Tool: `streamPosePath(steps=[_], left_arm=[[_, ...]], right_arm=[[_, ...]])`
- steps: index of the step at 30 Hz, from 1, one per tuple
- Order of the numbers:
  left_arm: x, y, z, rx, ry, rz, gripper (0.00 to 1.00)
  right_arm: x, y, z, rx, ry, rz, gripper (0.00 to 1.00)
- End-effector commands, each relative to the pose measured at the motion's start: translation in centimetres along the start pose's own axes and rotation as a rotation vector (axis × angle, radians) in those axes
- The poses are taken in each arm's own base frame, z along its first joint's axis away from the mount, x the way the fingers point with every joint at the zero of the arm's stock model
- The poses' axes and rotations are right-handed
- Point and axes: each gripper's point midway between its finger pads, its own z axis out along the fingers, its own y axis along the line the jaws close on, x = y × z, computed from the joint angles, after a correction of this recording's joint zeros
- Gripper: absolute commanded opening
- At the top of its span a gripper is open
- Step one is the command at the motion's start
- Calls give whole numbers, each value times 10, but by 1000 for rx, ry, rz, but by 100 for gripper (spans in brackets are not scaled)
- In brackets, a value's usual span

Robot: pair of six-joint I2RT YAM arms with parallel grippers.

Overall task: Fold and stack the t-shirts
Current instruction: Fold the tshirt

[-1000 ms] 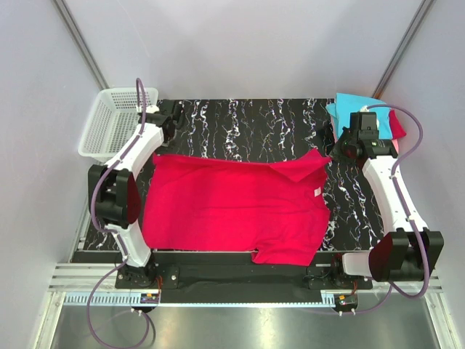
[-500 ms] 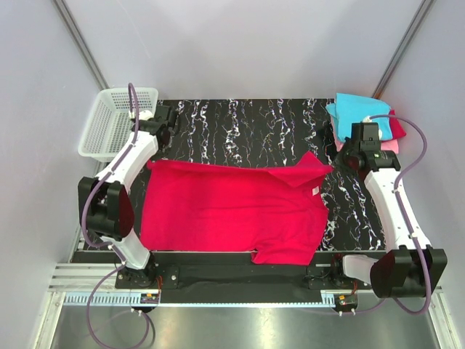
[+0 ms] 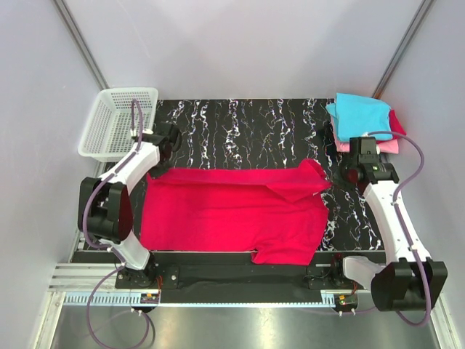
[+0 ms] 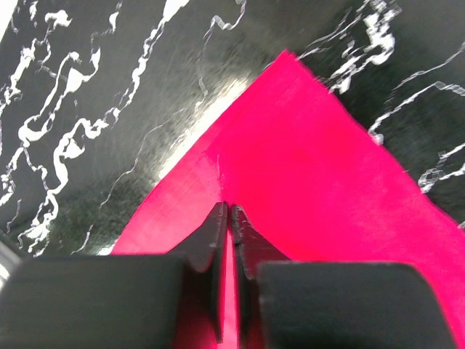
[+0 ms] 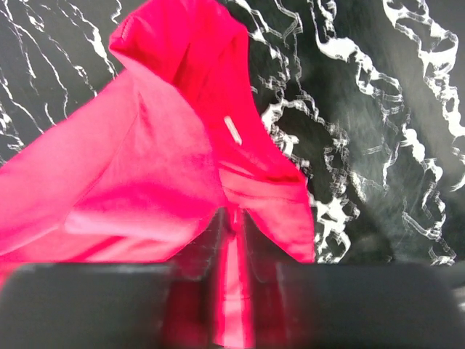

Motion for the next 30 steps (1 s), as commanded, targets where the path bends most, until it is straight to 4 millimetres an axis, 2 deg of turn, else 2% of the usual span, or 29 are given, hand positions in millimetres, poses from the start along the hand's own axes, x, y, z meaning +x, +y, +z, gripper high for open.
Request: streamPosePath(steps=[1,2,3,4,7,10,13,15,19,20,21,24,28,30], left_arm=[[-3,7,-5,12,-37,-62,21],[0,7,-4,10,-34,-64,32],[4,8,-2,4,-34,-67,62],[6,8,-2,6,-32,-65,72],[6,3,-4,23,-33,-65,83],[2,-5,-11,49,-46,-57,84],[1,-20,-18,99,-47,-32,84],[4,-35,-21,143,-36,17,84],[15,-67,-20,233,9,91,83],[17,-73,-19,253,23,100,82],[26,-82,-18,289,61,115,82],[29,-103,-18,374,85,130,82],[36,-116,-6,374,115,157,82],[36,-120,-3,377,124,166,82]], right_arm=[[6,-5,-18,-9,-17,23,35],[8,-8,-21,-3,-19,26,41],[9,-10,-22,2,-30,32,49],[8,-10,-25,-2,-40,36,53],[5,-9,-31,-14,-61,41,55],[3,-3,-25,-27,-44,40,54],[1,10,-10,-75,-21,28,51],[3,27,4,-147,30,3,47],[-2,38,33,-162,83,-64,45],[-4,41,46,-164,90,-81,45],[-11,44,50,-169,79,-109,45],[-24,55,70,-177,85,-109,45],[-52,70,91,-177,36,-88,47],[-65,84,103,-207,22,-84,47]])
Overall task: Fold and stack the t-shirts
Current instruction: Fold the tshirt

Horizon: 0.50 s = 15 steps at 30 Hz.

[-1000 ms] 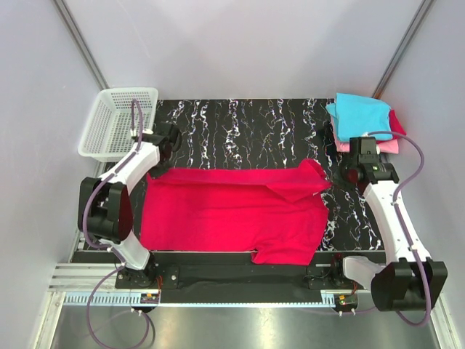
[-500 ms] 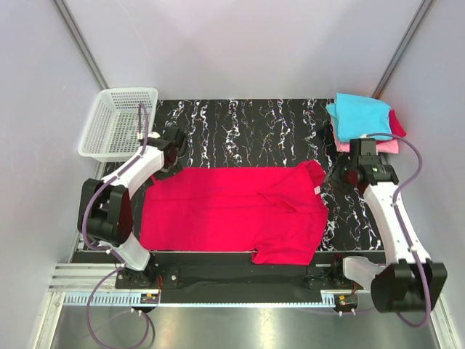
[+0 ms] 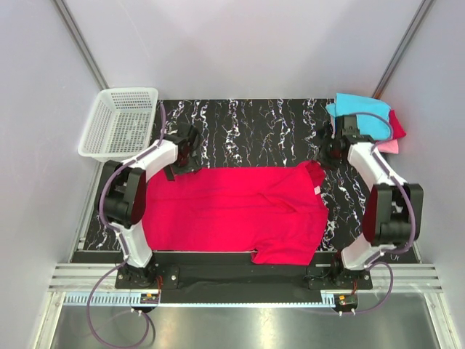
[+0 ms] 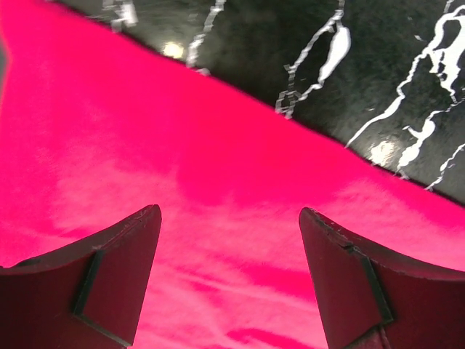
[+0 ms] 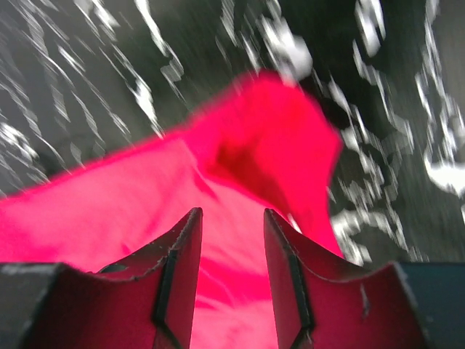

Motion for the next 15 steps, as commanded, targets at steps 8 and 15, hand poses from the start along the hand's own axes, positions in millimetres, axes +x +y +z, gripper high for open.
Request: streamPosePath(steps=[8,15], left_arm=[[-14,-22,11,50,-5,18,81],[-16,-18,12,31,-10,13,81]], right_arm=[[-56,38,45,-97,-33,-38,46],[-23,27,55,-55,24,-22,46]])
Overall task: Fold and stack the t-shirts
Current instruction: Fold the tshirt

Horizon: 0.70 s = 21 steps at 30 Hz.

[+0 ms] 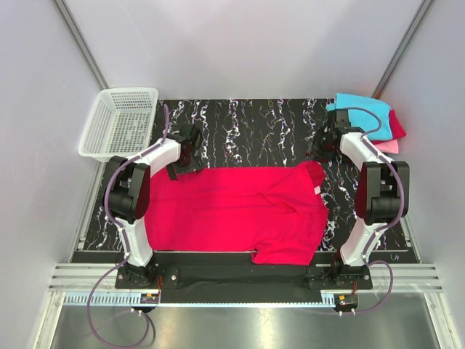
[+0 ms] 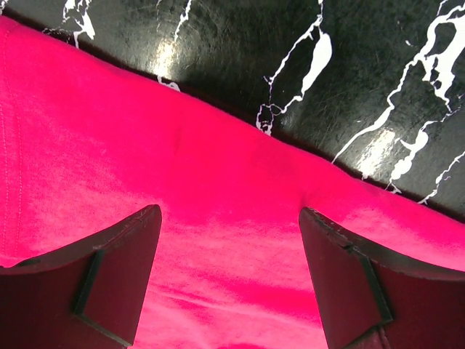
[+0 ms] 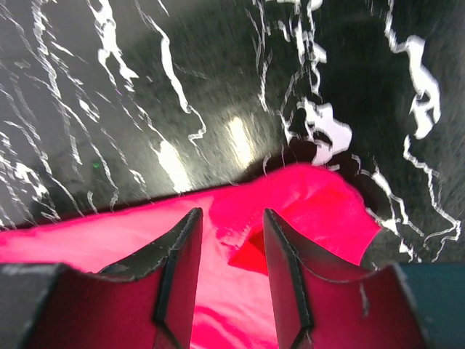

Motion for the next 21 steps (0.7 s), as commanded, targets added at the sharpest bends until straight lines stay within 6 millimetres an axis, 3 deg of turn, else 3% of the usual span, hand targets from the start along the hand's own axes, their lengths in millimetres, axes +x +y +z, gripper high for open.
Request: streamPosePath(steps=[1,11,14,15,16,21], left_arm=[[-17,-5,-6,12,-42,-10,81],[-8,-2,1,-3,-21,-5,81],[-9,-2,1,-4,-23,-4,81],[-10,-1,0,-6,-25,-4,81],[-10,0,1,-8,-24,-5,81],[-7,1,6,-22,-11,2,81]], right_arm=[[11,5,-3,-8,9,-12,46],[21,8,5,-5,37,-12,38],[20,6,7,6,36,-5,19],[19,7,7,5,36,-5,5],[20,5,8,13,39,-1,0],[12,-10,1,117,3,5,0]])
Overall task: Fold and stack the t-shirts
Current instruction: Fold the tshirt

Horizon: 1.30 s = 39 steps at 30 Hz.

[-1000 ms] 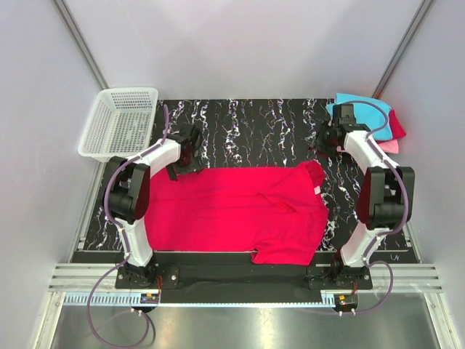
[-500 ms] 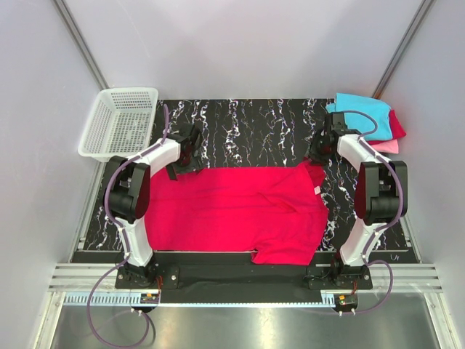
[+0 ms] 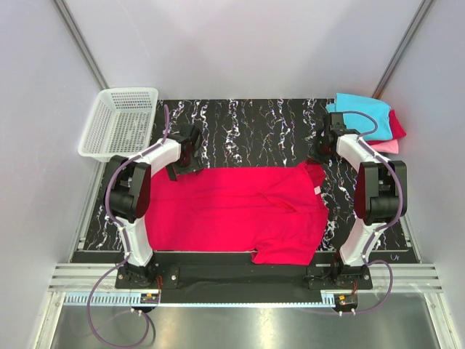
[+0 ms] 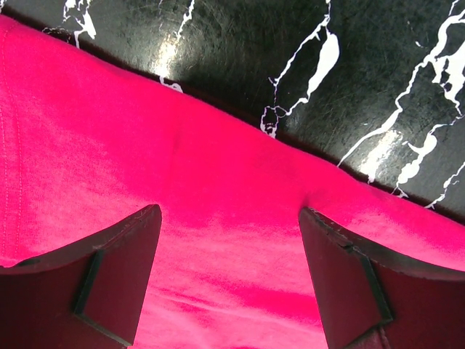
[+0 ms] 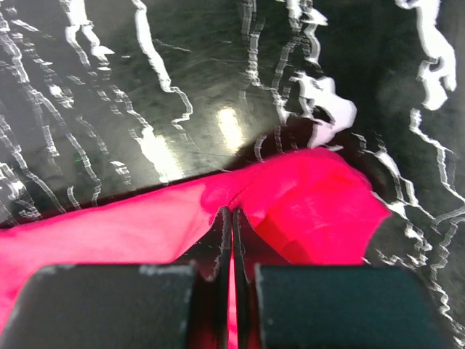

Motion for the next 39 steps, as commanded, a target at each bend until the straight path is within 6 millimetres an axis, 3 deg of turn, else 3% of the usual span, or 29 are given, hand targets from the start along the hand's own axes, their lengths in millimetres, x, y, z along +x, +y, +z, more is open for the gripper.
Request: streamPosePath(steps=[1,8,17,24,31,32,34,36,39], left_arm=[[-7,0,4,-18,-11,1,81],[2,4,15,-55,26,-1,81],[-4,7,16,-86,10,-18,81],[-22,2,10,-85,-23,-35,81],[-25,1,10,-92,-25,-41,81],[-25,1,9,-91,-26,-40,81],[-24,3,8,-93,-24,-36,81],[-25,3,5,-87,-33,-36,81],[-27,2,0,-74,-41,-30,81]], right_arm=[[-7,-13,-10,106,-25,3,0],[-19,-45,-19,300,-71,-11,0],[-23,-46,-2,318,-54,-20,0],[-8,-58,-2,373,-2,-13,0],[13,-100,-14,598,66,-28,0],[13,-105,-15,625,57,-25,2],[13,-103,-18,610,45,-18,25],[11,-97,-21,578,24,-11,41],[1,-84,-35,520,-33,2,46]])
